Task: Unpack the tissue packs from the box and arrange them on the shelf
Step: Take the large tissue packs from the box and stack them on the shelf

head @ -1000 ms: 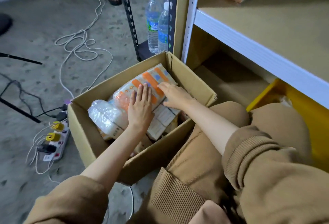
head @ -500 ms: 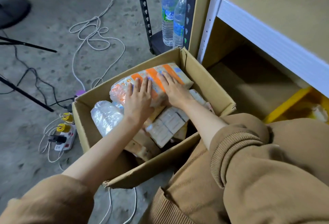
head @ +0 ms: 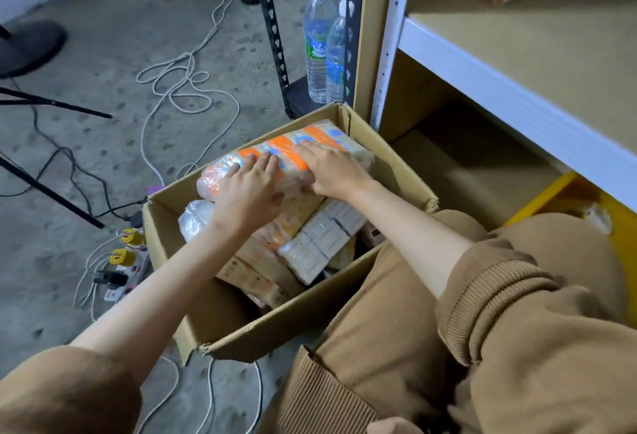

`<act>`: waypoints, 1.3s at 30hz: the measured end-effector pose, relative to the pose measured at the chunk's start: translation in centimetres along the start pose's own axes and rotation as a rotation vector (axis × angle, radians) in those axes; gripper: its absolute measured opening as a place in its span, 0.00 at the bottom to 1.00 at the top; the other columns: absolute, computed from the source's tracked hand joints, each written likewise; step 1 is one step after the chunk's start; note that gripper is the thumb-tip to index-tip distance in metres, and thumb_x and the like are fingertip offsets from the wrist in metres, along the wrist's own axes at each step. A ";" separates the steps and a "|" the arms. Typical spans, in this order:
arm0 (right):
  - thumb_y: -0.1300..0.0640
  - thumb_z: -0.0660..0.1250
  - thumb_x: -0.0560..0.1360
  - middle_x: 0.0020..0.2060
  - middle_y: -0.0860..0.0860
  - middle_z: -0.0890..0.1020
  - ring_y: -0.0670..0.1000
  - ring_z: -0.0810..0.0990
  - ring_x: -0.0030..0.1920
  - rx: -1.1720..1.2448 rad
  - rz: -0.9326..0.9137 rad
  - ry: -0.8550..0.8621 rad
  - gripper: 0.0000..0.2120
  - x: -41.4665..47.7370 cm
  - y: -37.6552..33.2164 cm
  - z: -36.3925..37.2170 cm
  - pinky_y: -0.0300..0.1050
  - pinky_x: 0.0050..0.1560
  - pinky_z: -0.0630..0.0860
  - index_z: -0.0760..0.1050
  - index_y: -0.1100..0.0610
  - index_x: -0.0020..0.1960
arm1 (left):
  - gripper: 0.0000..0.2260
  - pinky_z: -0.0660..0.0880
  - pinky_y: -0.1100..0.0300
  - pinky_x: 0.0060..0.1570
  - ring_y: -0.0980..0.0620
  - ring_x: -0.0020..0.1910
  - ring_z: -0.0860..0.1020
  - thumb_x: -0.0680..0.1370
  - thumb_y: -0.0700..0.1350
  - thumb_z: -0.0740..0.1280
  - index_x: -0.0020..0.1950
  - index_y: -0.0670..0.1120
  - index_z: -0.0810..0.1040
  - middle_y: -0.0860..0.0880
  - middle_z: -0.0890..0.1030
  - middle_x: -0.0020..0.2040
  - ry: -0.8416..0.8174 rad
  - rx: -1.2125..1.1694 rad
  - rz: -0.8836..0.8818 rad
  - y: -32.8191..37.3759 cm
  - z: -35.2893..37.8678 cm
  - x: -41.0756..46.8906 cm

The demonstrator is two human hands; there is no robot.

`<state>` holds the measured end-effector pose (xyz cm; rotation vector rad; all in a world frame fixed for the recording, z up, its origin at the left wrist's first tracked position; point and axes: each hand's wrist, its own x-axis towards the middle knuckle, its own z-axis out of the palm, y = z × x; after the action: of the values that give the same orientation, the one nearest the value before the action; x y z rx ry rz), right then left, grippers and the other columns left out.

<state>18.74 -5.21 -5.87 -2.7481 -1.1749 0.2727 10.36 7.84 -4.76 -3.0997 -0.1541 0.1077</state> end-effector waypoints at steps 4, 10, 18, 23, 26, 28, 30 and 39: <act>0.56 0.64 0.76 0.74 0.55 0.64 0.52 0.62 0.74 -0.076 -0.008 0.064 0.30 -1.9 -1.2 -3.0 0.47 0.71 0.64 0.56 0.59 0.75 | 0.26 0.78 0.47 0.53 0.39 0.59 0.79 0.65 0.41 0.76 0.61 0.36 0.76 0.40 0.80 0.61 0.117 -0.001 0.070 -0.1 -2.7 -1.6; 0.57 0.63 0.76 0.72 0.53 0.67 0.52 0.65 0.73 -0.163 0.024 0.206 0.29 -5.3 -2.7 -8.2 0.48 0.68 0.67 0.58 0.57 0.75 | 0.21 0.81 0.47 0.35 0.38 0.44 0.84 0.60 0.45 0.66 0.50 0.36 0.80 0.39 0.85 0.48 0.306 0.032 0.165 1.0 -8.6 -4.1; 0.51 0.67 0.74 0.72 0.53 0.68 0.54 0.66 0.72 -0.208 0.132 0.386 0.33 -10.6 -1.8 -15.6 0.51 0.67 0.68 0.58 0.55 0.75 | 0.26 0.71 0.45 0.61 0.42 0.69 0.71 0.73 0.45 0.69 0.69 0.40 0.69 0.44 0.72 0.70 0.421 -0.056 0.218 4.5 -15.7 -5.2; 0.46 0.69 0.72 0.74 0.54 0.65 0.53 0.64 0.74 -0.255 0.247 0.454 0.36 -15.1 0.8 -19.5 0.49 0.69 0.65 0.58 0.55 0.75 | 0.27 0.68 0.46 0.66 0.43 0.73 0.65 0.75 0.47 0.66 0.72 0.43 0.64 0.45 0.66 0.74 0.470 -0.105 0.324 8.9 -18.5 -3.7; 0.47 0.69 0.72 0.74 0.53 0.64 0.54 0.64 0.73 -0.297 0.343 0.449 0.37 -17.4 3.1 -20.7 0.51 0.69 0.65 0.58 0.55 0.75 | 0.28 0.63 0.49 0.70 0.45 0.75 0.61 0.77 0.49 0.64 0.75 0.44 0.60 0.46 0.62 0.76 0.474 -0.116 0.403 12.3 -19.2 -2.2; 0.47 0.69 0.72 0.74 0.54 0.64 0.54 0.64 0.74 -0.317 0.407 0.433 0.37 -18.8 4.7 -21.1 0.51 0.68 0.66 0.58 0.56 0.75 | 0.29 0.62 0.50 0.71 0.46 0.76 0.60 0.77 0.49 0.63 0.75 0.45 0.58 0.47 0.61 0.77 0.473 -0.124 0.446 14.6 -19.2 -1.2; 0.48 0.69 0.72 0.75 0.54 0.63 0.53 0.64 0.74 -0.341 0.467 0.418 0.37 -20.2 6.5 -21.2 0.50 0.68 0.66 0.57 0.56 0.75 | 0.29 0.61 0.50 0.71 0.46 0.76 0.59 0.77 0.49 0.63 0.76 0.44 0.57 0.47 0.60 0.77 0.468 -0.137 0.490 16.9 -18.9 -0.2; 0.53 0.67 0.74 0.75 0.54 0.62 0.52 0.61 0.75 -0.355 0.653 0.323 0.34 -23.3 14.7 -18.5 0.50 0.71 0.62 0.56 0.58 0.75 | 0.29 0.56 0.48 0.74 0.43 0.77 0.55 0.79 0.48 0.61 0.76 0.41 0.54 0.44 0.57 0.78 0.317 -0.116 0.614 26.0 -16.1 3.8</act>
<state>17.28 -33.28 11.78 -3.2360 -0.2397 -0.3442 17.86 -18.19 9.99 -3.0956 0.8213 -0.3874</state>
